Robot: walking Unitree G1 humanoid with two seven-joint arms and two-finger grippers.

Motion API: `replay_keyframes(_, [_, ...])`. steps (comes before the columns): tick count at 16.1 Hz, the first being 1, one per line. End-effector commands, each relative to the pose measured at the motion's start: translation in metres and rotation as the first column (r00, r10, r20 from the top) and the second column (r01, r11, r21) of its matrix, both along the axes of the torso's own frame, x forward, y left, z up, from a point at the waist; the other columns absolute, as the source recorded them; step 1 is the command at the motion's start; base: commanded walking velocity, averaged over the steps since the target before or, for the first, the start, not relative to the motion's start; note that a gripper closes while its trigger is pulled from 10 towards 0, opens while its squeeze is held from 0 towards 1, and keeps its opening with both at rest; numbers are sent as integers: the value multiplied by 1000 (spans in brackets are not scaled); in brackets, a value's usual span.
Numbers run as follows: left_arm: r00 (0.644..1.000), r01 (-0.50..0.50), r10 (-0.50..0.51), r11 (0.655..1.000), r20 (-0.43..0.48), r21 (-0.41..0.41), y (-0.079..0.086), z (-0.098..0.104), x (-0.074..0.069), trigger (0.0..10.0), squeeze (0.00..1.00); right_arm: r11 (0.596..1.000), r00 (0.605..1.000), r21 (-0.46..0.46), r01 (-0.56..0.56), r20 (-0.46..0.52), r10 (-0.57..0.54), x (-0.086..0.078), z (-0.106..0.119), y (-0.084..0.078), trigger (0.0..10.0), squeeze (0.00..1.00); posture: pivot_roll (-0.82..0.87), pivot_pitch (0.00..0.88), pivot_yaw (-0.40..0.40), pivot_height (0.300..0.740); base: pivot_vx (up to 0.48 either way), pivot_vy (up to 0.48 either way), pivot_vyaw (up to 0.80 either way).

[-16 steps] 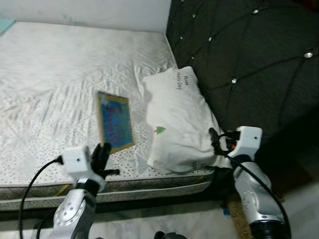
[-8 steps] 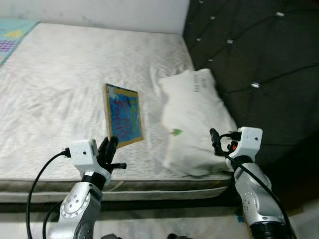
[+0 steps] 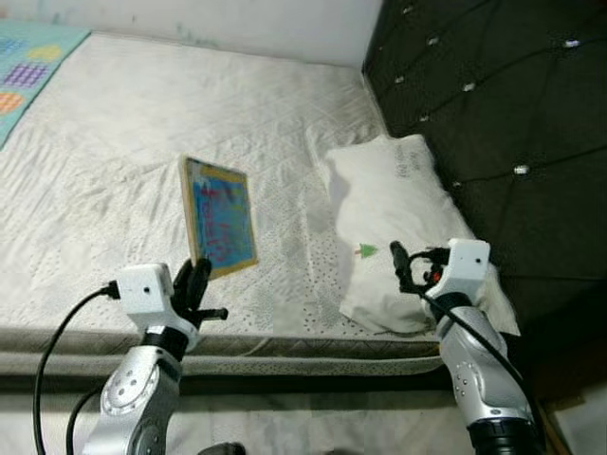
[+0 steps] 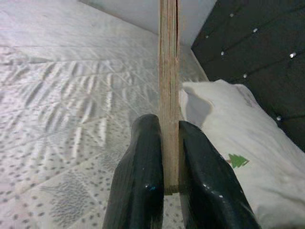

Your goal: Clean up the room

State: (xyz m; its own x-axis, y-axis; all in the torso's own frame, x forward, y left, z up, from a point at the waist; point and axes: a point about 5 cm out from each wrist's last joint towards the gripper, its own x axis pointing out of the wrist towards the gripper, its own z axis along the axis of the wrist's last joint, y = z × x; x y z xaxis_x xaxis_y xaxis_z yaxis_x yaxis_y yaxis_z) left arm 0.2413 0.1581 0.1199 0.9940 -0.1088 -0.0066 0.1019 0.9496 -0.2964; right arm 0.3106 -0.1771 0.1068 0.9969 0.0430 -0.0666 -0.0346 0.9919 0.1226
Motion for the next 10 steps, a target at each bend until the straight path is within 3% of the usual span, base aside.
replay_keyframes(1, [998,33,-32,999,48,-23,-6,9,1,10000,0,1000,999,-5,24,-28,-24,-4,-7,-8,10000,0,5,143,-91,740,0,0,0])
replay_keyframes(4, [997,47,-45,998,67,-32,-8,10,0,10000,0,1000,999,-9,24,-29,-24,-5,-7,-9,10000,0,2,148,-95,740,0,0,0])
replay_keyframes(10, [995,60,-56,998,84,-38,-10,12,0,10000,0,1000,1000,-28,5,-21,-5,-4,-6,-5,10000,0,2,152,-94,740,352,0,0])
